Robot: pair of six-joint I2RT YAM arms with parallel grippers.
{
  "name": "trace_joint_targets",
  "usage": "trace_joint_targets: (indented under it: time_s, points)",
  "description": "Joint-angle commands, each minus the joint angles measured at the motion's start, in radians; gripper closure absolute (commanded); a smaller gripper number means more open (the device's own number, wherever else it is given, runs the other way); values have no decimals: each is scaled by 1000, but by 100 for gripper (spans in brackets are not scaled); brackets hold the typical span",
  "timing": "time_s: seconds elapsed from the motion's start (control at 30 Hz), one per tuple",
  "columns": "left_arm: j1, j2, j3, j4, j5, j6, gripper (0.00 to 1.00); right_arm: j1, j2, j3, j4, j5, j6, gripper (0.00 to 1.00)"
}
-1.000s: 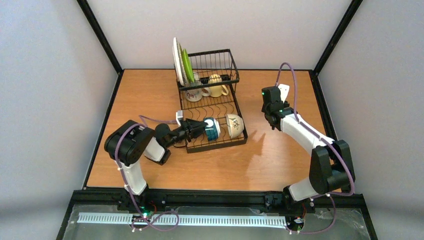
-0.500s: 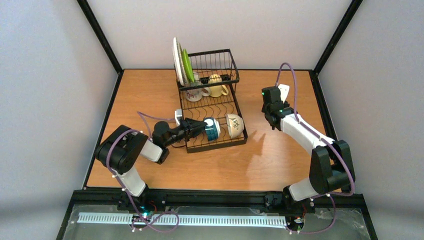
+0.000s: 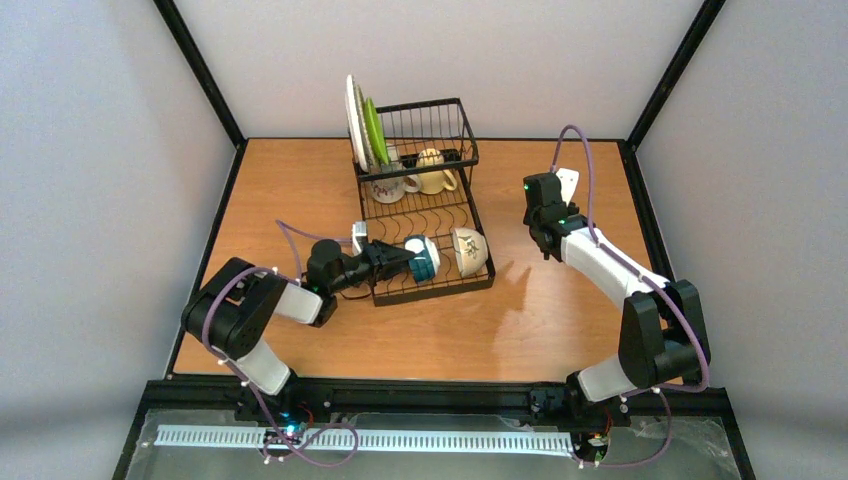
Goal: Load the mixed dishes into the dish rack
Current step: Adjust the dish rack at the center of the board.
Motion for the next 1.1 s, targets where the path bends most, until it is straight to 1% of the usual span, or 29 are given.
trace_joint_targets:
  time_s: [0.0,0.27,0.43,0.53,0.73,0.87,1.07]
  points:
    - [1,-44,33,-133,-17,82,18,10,-19,12,0,8,-4,13]
    - [1,-109,40,-254,-53,127,17,10,-23,11,-1,7,-5,13]
    - [1,-177,66,-397,-86,182,16,11,-24,15,-3,0,-3,13]
    - [1,-217,81,-477,-110,215,13,11,-24,19,-6,-7,-3,13]
    - [2,-296,109,-618,-141,248,13,13,-29,41,-21,-31,-5,13]
    - [2,-376,149,-776,-185,300,13,15,-28,61,-15,-62,-21,13]
    - [1,-502,263,-1112,-324,422,13,16,8,106,30,-181,-77,13]
